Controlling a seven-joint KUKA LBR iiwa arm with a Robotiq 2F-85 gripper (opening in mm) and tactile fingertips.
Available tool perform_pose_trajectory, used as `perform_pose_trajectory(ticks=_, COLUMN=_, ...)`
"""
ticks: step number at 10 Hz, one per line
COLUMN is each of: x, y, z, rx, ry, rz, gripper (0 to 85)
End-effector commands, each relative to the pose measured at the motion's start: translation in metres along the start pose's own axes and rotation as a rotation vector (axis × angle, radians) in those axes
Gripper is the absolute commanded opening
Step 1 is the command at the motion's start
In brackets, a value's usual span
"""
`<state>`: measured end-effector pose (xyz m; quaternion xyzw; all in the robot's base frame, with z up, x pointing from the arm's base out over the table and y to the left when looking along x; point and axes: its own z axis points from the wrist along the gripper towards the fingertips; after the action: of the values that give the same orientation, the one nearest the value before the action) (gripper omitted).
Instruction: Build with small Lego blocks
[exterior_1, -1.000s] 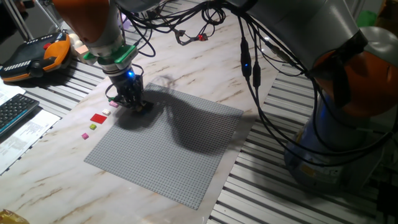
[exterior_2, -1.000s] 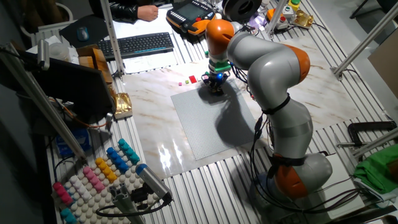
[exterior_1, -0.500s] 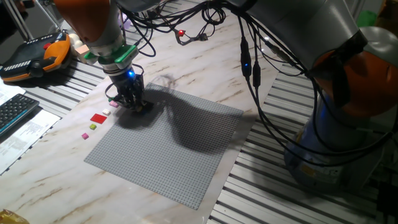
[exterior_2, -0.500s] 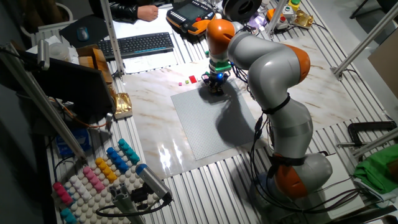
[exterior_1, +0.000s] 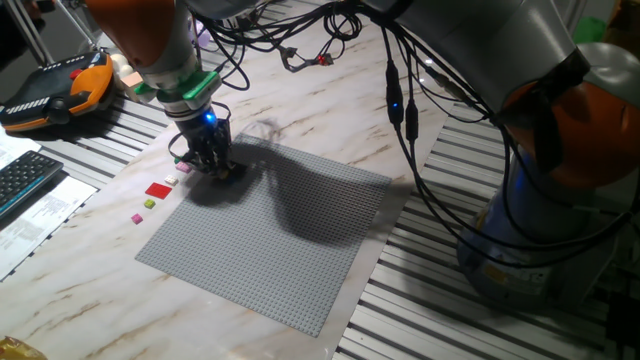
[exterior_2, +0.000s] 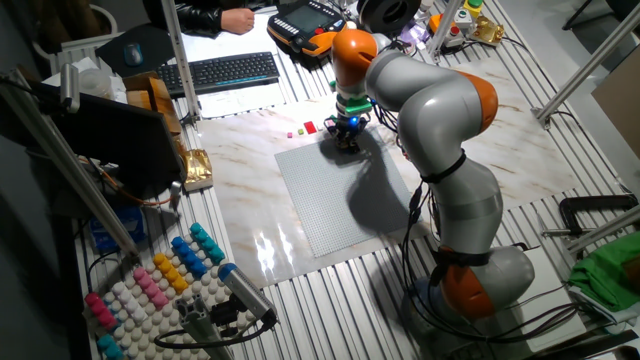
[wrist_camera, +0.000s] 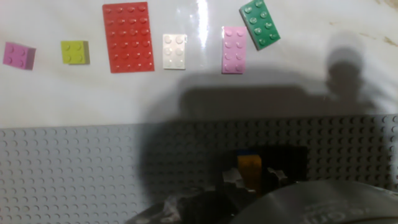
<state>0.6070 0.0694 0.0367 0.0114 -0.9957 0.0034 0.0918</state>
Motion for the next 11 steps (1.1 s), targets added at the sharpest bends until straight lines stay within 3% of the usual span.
perform_pose_trajectory(ticks=1, x=0.000, y=0.000, z=0.000, rx=-0.001, ry=0.001, rz=0.001, gripper=30.3)
perform_pose_trajectory(ticks=7, x=0.003, y=0.003, z=-0.004, rx=-0.010, ry=0.024, rz=0.016, gripper=32.0)
perform_pose_trajectory(ticks=11, x=0.004, y=-0.002, z=-0.015, rx=-0.014, ry=0.044, rz=0.007, gripper=17.7)
